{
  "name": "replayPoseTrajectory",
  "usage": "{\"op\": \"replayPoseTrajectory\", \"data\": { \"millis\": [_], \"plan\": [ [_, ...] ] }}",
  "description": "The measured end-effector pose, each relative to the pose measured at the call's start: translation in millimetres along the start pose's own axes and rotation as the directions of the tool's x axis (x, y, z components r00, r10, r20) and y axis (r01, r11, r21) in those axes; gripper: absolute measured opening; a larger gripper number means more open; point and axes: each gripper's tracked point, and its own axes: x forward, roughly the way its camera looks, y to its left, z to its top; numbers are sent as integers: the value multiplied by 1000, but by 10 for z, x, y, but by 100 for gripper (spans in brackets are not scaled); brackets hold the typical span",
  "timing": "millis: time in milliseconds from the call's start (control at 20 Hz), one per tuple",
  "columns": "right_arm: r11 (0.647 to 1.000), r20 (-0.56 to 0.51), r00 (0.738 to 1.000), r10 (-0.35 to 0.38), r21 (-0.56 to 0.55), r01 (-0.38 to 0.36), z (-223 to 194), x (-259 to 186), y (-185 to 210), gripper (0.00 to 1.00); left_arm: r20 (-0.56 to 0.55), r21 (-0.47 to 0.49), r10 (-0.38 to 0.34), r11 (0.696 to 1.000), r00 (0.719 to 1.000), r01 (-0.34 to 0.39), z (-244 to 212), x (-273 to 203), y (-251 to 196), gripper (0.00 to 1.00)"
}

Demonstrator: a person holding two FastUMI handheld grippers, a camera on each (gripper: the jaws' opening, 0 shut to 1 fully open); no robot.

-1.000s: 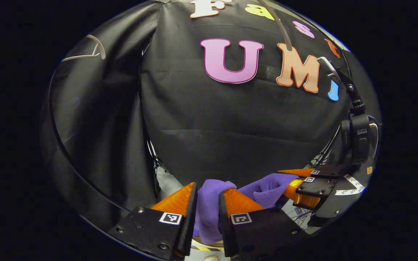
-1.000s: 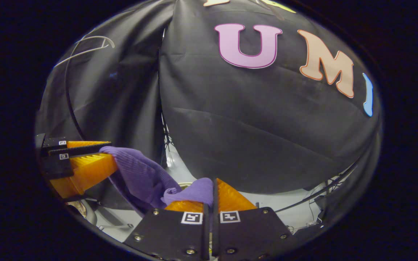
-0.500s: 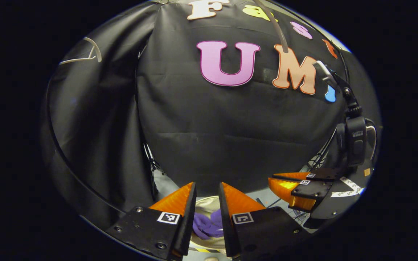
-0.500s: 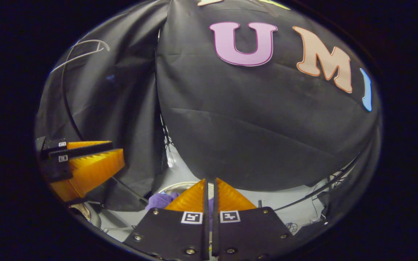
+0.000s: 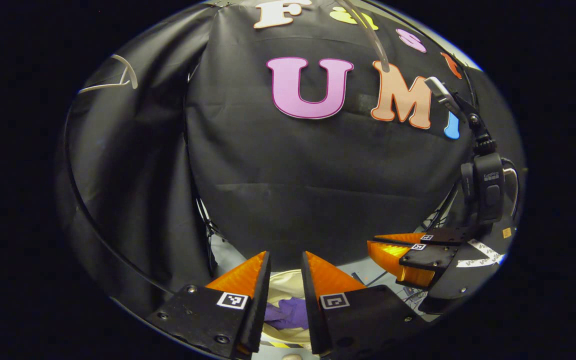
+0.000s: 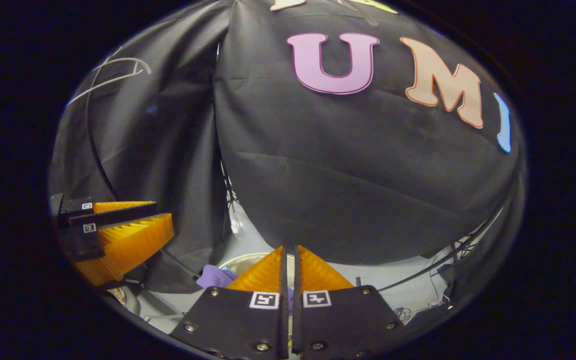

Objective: Grasp the clothes on the hanger with both hands and then place them into the laundry hamper below.

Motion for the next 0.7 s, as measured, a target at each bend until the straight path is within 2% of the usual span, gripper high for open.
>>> {"op": "replayPoseTrajectory", "data": {
  "millis": [50, 100, 150, 250, 300, 450, 500, 550, 600, 650, 700],
  "plan": [
    [1000, 5, 1000, -1, -1, 1, 13, -13, -3, 4, 2, 2, 1, 1000, 1000, -1, 7, -10, -14, 39],
    [1000, 8, 1000, -2, -1, 3, 18, -36, -15, 4, 4, 4, 1, 1000, 1000, -1, 1, -17, -22, 45],
    [1000, 13, 1000, -2, 0, 2, 30, -55, -18, 4, 7, 4, 3, 1000, 1000, -3, 15, -37, -28, 39],
    [1000, 29, 1000, -7, 4, 7, 86, -124, -37, 7, 24, 4, 4, 1000, 1000, -4, 65, -91, -51, 39],
    [1000, 43, 999, -11, 7, 11, 128, -156, -54, 4, 42, 3, 4, 1000, 999, -4, 122, -128, -69, 39],
    [1000, 94, 995, -26, 11, 25, 317, -317, -125, 4, 92, 2, 0, 1000, 996, 0, 333, -259, -138, 38],
    [999, 118, 993, -31, 15, 29, 396, -385, -140, 7, 112, 5, -3, 1000, 994, 2, 427, -312, -163, 38],
    [999, 143, 989, -37, 19, 35, 490, -457, -171, 4, 142, 4, -9, 1000, 990, 8, 538, -369, -208, 38],
    [999, 167, 985, -43, 23, 40, 583, -536, -199, 7, 168, 5, -13, 1000, 986, 13, 645, -429, -249, 38],
    [999, 195, 979, -52, 27, 47, 689, -630, -225, 0, 196, 8, -20, 1000, 980, 19, 755, -497, -286, 38],
    [998, 224, 973, -61, 32, 55, 798, -724, -256, 4, 225, 13, -24, 1000, 974, 22, 865, -569, -322, 38]
  ]
}}
